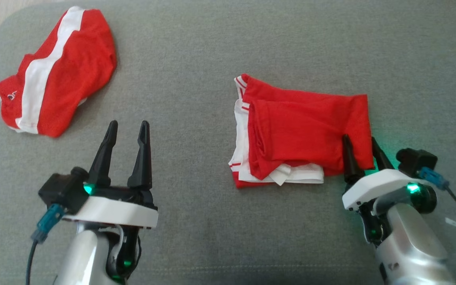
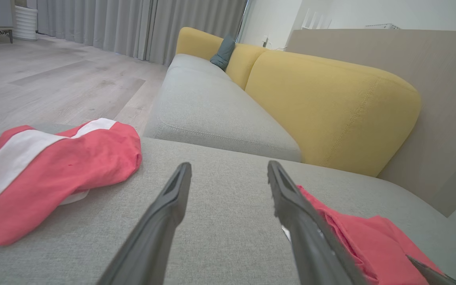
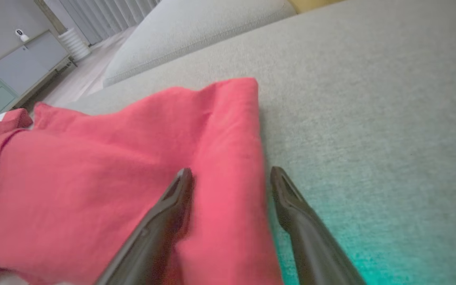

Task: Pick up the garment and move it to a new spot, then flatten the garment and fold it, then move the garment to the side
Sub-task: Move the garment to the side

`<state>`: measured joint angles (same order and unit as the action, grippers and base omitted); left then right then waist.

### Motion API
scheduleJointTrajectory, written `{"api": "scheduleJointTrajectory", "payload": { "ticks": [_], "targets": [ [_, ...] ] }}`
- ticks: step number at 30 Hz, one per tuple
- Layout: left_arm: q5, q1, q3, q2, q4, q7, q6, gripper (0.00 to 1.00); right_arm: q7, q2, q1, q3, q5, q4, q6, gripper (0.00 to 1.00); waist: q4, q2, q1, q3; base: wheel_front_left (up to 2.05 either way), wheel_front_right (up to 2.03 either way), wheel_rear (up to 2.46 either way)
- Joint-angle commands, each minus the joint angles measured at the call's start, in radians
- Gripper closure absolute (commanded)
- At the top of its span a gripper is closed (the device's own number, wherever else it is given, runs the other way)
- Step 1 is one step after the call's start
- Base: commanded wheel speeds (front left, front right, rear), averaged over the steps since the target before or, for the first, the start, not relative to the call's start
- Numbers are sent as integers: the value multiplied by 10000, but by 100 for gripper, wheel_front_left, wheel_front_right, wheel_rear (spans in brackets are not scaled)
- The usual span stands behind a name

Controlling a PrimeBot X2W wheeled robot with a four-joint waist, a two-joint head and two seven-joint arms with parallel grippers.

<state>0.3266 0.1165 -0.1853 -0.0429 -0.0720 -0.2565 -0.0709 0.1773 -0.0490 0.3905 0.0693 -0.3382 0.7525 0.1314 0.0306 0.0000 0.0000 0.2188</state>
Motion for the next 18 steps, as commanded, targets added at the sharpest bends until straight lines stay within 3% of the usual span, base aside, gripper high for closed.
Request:
{"api": "scheduleJointTrajectory", "payload": {
  "ticks": [1,5,7,12,18],
  "targets": [
    [-123,469,275,-74,272,-53,-81,0,141,-13,433,343,-61,93,-7,0,61,0,0,68,0,0,0],
    [-183,501,316,-74,244,-53,-128,0,249,-13,845,682,-238,949,-7,0,107,0,0,139,0,0,0],
    [-205,498,352,-74,236,-53,-142,0,334,-13,1015,890,-331,1243,-7,100,90,0,0,148,0,0,0],
    [-255,431,444,-74,197,-53,-149,0,601,-13,1315,1001,70,1600,-7,100,-59,0,0,40,0,0,0],
    [-235,364,422,-74,247,-53,-137,0,802,-116,1612,158,2230,1288,-7,100,-469,0,0,-174,0,0,0]
  ]
}}
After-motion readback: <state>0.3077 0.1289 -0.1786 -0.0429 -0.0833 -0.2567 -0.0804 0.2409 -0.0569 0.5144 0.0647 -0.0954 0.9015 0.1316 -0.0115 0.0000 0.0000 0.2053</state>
